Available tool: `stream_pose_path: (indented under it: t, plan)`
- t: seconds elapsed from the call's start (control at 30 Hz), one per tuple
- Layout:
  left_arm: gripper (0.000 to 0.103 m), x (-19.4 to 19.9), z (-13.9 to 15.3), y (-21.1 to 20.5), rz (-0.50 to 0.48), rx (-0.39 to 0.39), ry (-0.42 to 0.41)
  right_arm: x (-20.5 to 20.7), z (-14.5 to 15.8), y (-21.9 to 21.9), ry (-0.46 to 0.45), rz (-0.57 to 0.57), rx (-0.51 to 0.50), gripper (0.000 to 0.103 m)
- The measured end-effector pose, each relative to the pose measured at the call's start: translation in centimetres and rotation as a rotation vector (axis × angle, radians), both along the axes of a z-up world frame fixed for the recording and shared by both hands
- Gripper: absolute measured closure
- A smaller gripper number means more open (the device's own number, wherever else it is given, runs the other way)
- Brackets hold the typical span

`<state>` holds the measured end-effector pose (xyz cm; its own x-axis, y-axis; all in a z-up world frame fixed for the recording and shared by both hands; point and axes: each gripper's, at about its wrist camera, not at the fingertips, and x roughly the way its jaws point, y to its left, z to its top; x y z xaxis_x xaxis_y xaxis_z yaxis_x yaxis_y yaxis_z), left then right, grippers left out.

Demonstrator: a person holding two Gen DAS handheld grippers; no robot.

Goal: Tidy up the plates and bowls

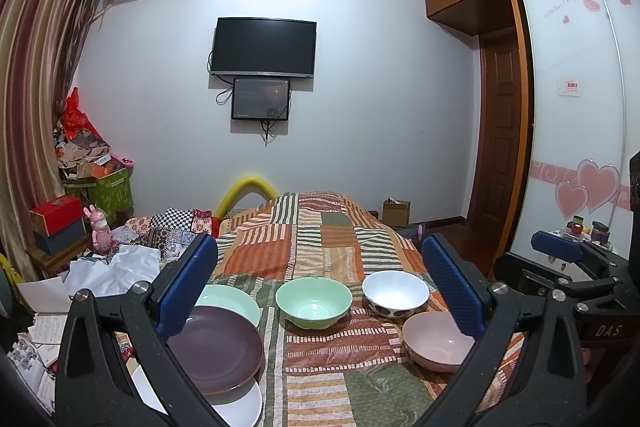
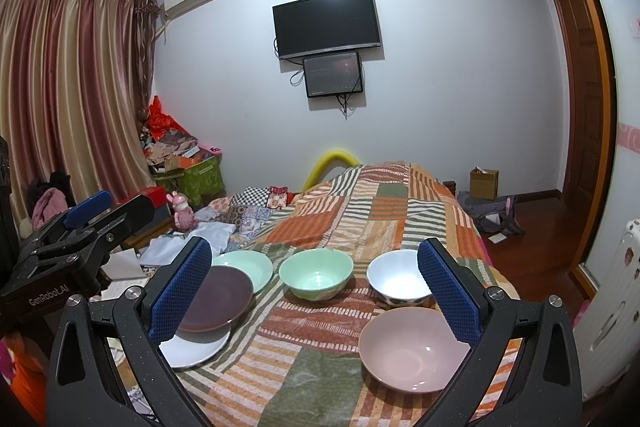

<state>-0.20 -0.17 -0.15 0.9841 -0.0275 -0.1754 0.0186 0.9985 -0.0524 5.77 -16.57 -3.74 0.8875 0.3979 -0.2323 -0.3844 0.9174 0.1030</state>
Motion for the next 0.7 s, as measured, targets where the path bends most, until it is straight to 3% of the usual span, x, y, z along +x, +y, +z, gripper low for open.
stream_pose_path:
  t: [0.7]
  plan:
    - [0.0, 0.8, -0.9, 1.4, 0.005, -0.012, 0.041, 1.6, -1.5, 1.4, 0.052, 0.012, -0.005, 0.0]
